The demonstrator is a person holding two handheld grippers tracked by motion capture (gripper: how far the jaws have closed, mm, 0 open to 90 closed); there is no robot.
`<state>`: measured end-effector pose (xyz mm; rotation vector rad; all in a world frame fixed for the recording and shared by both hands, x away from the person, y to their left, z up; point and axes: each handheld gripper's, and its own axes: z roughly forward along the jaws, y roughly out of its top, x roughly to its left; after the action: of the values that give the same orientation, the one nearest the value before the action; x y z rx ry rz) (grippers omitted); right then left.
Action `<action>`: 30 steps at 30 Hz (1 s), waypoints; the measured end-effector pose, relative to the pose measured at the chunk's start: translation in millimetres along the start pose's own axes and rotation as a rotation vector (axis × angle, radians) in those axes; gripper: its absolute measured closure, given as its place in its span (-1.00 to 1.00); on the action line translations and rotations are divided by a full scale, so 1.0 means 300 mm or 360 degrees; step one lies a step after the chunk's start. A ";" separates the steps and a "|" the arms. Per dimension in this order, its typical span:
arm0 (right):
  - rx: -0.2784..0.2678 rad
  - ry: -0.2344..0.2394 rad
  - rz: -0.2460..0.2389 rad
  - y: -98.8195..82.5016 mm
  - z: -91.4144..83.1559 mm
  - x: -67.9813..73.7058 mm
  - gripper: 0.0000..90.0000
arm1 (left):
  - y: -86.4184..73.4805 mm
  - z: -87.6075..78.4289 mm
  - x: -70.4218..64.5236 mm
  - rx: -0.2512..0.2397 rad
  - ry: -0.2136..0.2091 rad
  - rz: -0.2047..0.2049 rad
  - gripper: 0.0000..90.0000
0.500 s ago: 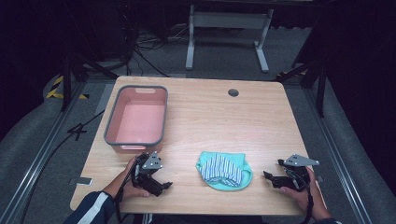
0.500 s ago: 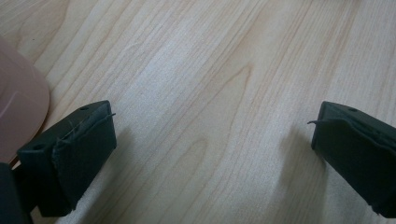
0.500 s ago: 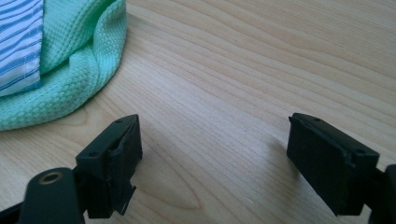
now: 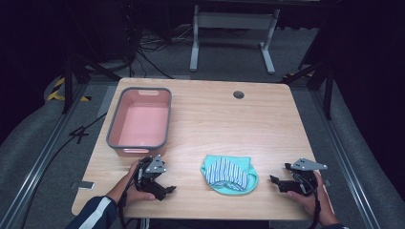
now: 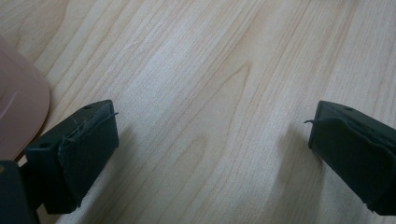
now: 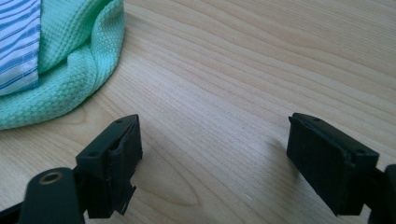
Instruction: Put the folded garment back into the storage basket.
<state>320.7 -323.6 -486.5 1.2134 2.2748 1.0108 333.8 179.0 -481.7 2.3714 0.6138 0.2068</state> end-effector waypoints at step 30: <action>-0.0010 0.0144 -0.0159 0.164 0.043 0.169 -0.10 | 0.290 0.103 -0.006 -0.0175 0.0082 0.0005 -0.27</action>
<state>327.8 -257.9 -458.4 1.0602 2.3733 1.0551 374.1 102.5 -449.0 2.2671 0.6074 0.2967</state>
